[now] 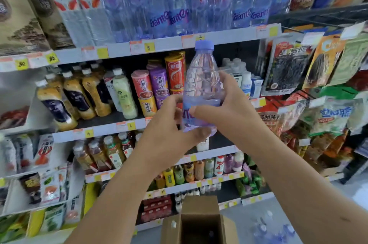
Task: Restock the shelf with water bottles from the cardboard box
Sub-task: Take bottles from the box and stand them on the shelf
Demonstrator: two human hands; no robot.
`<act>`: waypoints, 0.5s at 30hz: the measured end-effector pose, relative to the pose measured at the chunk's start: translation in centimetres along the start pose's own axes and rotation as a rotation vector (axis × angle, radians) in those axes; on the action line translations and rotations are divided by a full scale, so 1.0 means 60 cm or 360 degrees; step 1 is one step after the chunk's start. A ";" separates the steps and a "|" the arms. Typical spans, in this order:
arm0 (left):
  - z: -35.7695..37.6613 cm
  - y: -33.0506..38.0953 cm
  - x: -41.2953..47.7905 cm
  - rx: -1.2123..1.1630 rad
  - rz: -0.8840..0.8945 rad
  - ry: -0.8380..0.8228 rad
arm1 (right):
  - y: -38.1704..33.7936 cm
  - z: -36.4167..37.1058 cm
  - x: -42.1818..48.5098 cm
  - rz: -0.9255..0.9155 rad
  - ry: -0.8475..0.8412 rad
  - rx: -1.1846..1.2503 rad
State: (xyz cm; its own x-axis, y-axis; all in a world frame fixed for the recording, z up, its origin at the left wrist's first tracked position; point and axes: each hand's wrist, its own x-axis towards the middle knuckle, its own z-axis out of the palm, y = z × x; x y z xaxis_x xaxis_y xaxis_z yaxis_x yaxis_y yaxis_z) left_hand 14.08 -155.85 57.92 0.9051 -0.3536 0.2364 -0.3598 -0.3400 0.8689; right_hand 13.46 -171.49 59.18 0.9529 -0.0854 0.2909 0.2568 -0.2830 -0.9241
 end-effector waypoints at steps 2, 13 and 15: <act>-0.003 0.008 0.010 -0.0286 -0.0054 -0.0176 | -0.003 -0.021 0.008 -0.0041 -0.0049 0.0031; 0.072 0.029 0.081 -0.0174 0.0076 0.0225 | 0.006 -0.064 0.042 -0.0039 -0.0175 -0.0097; 0.071 0.028 0.099 -0.0101 0.0135 0.0246 | 0.003 -0.068 0.056 -0.0075 -0.0103 -0.0046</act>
State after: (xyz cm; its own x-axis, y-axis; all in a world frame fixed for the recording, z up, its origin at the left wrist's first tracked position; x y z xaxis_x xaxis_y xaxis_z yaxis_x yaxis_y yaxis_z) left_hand 17.85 -162.25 58.94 0.8980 -0.2389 0.3696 -0.4255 -0.2573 0.8676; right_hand 16.07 -175.71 60.97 0.9485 -0.0100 0.3166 0.2977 -0.3126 -0.9020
